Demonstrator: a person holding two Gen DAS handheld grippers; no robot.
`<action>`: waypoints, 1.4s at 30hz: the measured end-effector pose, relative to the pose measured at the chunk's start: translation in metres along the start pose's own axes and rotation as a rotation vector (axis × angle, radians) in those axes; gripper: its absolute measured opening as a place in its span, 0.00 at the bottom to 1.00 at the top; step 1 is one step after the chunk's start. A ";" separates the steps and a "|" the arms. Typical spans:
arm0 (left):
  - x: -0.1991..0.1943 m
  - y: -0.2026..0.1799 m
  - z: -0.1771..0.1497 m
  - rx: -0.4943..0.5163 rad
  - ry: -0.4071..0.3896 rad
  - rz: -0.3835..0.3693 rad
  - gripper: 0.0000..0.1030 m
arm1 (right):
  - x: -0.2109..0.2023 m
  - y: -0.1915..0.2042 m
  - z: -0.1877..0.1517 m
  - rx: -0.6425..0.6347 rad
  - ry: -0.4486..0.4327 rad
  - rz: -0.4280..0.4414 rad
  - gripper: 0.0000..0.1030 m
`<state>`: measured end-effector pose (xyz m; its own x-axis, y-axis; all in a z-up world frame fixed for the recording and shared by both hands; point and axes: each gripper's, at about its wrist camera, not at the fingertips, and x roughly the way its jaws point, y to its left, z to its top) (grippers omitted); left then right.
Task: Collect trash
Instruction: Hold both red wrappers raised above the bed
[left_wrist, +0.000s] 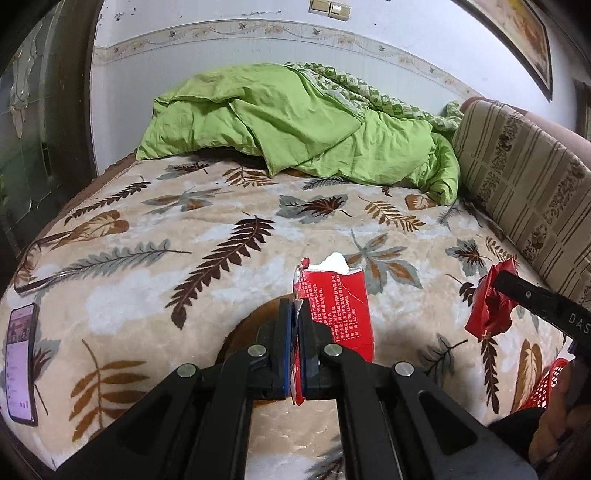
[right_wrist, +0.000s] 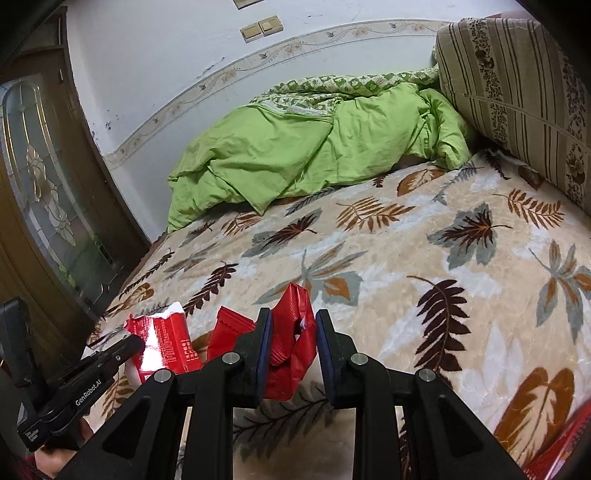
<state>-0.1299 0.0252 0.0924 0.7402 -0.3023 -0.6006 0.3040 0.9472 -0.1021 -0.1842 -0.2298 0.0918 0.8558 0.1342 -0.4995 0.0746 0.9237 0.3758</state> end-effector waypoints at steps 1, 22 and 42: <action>0.000 0.000 -0.001 -0.001 -0.001 0.001 0.03 | 0.000 0.000 0.000 0.000 0.001 -0.003 0.24; 0.003 -0.004 -0.002 -0.002 0.002 -0.002 0.03 | 0.005 0.000 0.000 0.006 0.018 0.011 0.24; 0.002 -0.017 -0.002 0.010 -0.010 -0.026 0.03 | 0.003 -0.001 0.001 0.014 0.008 0.002 0.24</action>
<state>-0.1348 0.0091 0.0911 0.7383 -0.3275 -0.5896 0.3289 0.9380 -0.1092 -0.1813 -0.2302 0.0906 0.8517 0.1395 -0.5051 0.0797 0.9182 0.3880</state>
